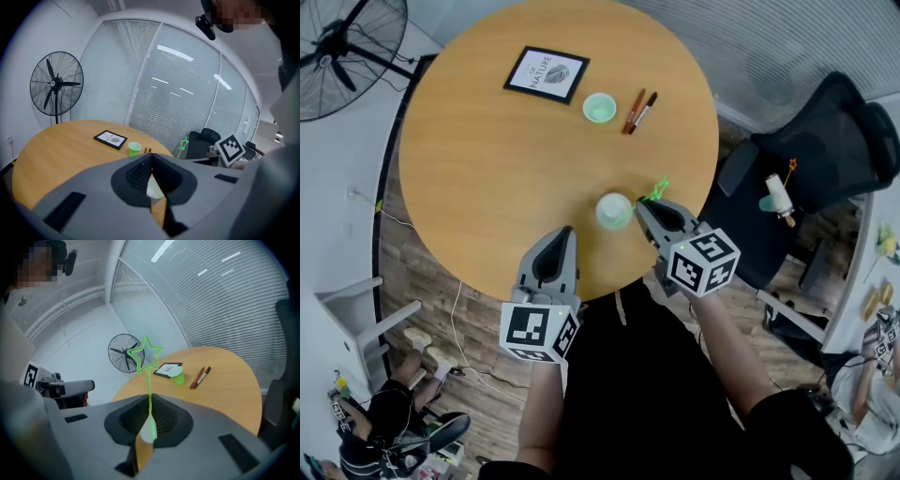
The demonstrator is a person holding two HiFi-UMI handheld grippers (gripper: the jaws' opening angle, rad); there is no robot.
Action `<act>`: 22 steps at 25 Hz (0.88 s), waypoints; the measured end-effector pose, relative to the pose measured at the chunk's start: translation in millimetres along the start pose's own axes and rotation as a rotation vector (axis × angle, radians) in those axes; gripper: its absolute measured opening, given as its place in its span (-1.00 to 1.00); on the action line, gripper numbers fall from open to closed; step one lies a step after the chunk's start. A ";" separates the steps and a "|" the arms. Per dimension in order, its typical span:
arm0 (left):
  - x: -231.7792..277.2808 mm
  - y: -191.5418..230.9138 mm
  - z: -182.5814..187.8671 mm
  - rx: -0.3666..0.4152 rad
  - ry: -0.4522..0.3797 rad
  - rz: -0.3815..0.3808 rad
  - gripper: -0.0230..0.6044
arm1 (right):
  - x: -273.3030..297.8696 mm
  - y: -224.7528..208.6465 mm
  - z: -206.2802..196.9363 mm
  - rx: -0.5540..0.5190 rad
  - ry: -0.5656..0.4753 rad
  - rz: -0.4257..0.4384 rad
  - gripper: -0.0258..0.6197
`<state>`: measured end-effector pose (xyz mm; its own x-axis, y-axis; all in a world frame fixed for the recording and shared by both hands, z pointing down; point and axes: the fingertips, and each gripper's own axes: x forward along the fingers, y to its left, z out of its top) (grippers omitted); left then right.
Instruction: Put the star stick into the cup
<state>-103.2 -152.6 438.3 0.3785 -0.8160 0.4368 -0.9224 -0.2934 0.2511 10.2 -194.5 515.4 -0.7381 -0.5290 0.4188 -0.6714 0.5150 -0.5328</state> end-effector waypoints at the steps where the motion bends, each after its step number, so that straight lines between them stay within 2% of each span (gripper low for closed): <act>1: -0.1 0.2 -0.2 0.000 0.000 0.000 -0.93 | 1.0 -0.3 -1.8 0.002 0.004 0.000 -0.84; 22: 8.6 -1.2 -5.0 0.005 0.028 -0.032 -0.93 | 14.7 -16.6 -24.3 0.044 0.047 -0.039 -0.84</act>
<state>-98.4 -156.7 446.1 0.4097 -0.7918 0.4530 -0.9102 -0.3217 0.2609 8.9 -194.4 548.3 -0.7147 -0.5150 0.4734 -0.6967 0.4638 -0.5473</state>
